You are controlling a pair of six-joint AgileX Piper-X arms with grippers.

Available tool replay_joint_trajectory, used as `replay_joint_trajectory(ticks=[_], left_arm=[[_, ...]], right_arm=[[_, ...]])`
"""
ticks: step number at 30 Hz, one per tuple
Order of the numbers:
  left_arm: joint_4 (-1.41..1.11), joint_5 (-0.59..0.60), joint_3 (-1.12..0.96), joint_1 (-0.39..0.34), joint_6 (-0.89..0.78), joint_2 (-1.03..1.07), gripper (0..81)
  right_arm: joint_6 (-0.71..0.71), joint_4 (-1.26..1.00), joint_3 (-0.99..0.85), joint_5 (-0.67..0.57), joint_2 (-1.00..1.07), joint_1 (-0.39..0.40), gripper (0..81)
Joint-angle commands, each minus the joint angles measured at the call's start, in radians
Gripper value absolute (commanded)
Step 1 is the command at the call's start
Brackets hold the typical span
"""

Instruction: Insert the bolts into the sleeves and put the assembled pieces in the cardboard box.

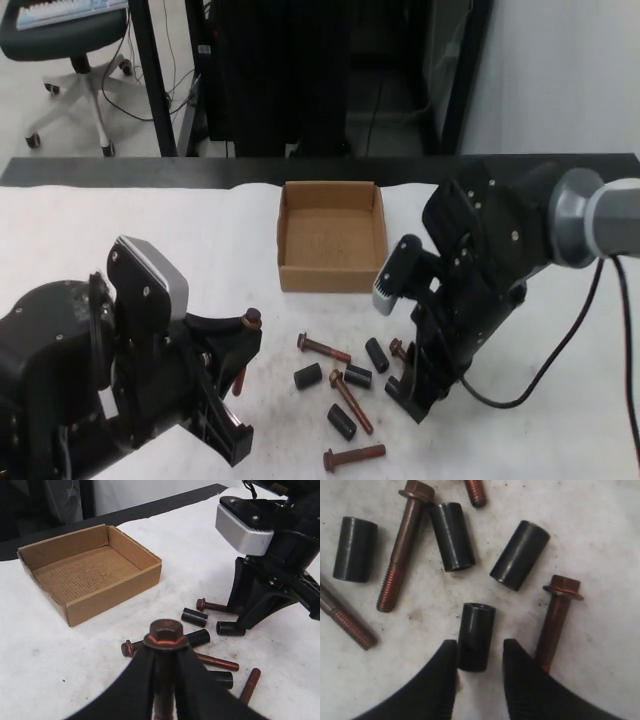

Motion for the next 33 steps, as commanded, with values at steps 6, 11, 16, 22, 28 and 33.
replay_joint_trajectory(ticks=[6, 11, 16, 22, 28, 33], left_arm=[[-0.001, -0.003, -0.003, 0.002, 0.003, -0.009, 0.2], [-0.001, -0.003, -0.003, 0.002, 0.003, -0.009, 0.2], [-0.001, -0.003, -0.003, 0.002, 0.003, -0.009, 0.2], [-0.001, -0.003, -0.003, 0.002, 0.003, -0.009, 0.2], [-0.001, -0.003, -0.003, 0.002, 0.003, -0.009, 0.2], [-0.001, -0.007, -0.003, 0.002, 0.003, -0.009, 0.2]], right_arm=[[-0.032, -0.005, -0.013, 0.019, 0.032, 0.027, 30.3], [-0.046, -0.033, -0.013, 0.025, 0.032, 0.028, 30.3], [-0.052, -0.085, -0.013, 0.024, 0.032, 0.028, 30.3], [-0.052, -0.075, -0.013, 0.043, 0.032, 0.028, 30.3], [-0.052, -0.037, -0.013, 0.043, 0.032, 0.028, 30.3], [-0.074, -0.034, -0.013, 0.062, 0.032, 0.028, 30.3]])
